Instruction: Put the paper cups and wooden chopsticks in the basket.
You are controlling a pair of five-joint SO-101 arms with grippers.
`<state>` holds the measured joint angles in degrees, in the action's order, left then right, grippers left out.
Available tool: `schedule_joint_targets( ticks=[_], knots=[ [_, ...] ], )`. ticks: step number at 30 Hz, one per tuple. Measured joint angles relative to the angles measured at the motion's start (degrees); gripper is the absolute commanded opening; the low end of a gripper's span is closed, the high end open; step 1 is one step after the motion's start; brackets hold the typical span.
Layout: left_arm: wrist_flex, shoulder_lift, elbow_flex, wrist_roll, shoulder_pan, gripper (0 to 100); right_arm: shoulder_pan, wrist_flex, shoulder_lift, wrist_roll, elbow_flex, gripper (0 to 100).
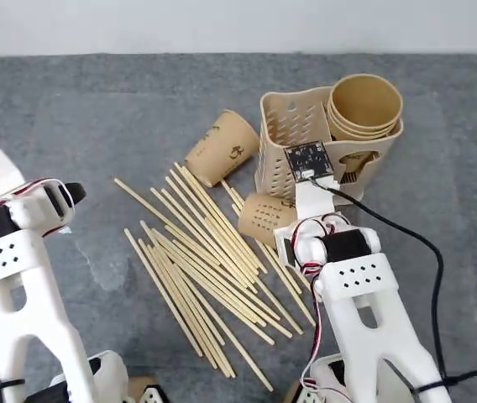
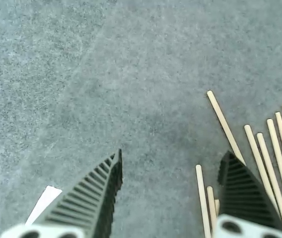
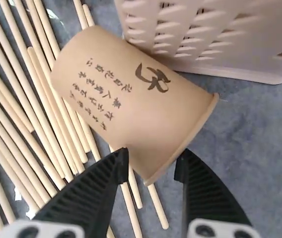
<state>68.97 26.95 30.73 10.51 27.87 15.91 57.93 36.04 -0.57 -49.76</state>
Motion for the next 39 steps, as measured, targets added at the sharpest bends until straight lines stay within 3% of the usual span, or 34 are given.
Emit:
schedule_joint_targets(
  ticks=[9, 16, 28, 39],
  knots=[
    [0.0, 0.0, 0.0, 0.0, 0.0, 29, 0.0, -0.2, 0.0, -0.1, -0.1, 15.6],
    [0.0, 0.0, 0.0, 0.0, 0.0, 29, 0.0, -0.2, 0.0, -0.1, -0.1, 2.9],
    [0.0, 0.0, 0.0, 0.0, 0.0, 29, 0.1, 0.3, 0.0, 1.2, -0.1, 0.8],
    [0.0, 0.0, 0.0, 0.0, 0.0, 29, 0.6, 24.2, 7.9, 12.7, 19.0, 0.9]
  ],
)
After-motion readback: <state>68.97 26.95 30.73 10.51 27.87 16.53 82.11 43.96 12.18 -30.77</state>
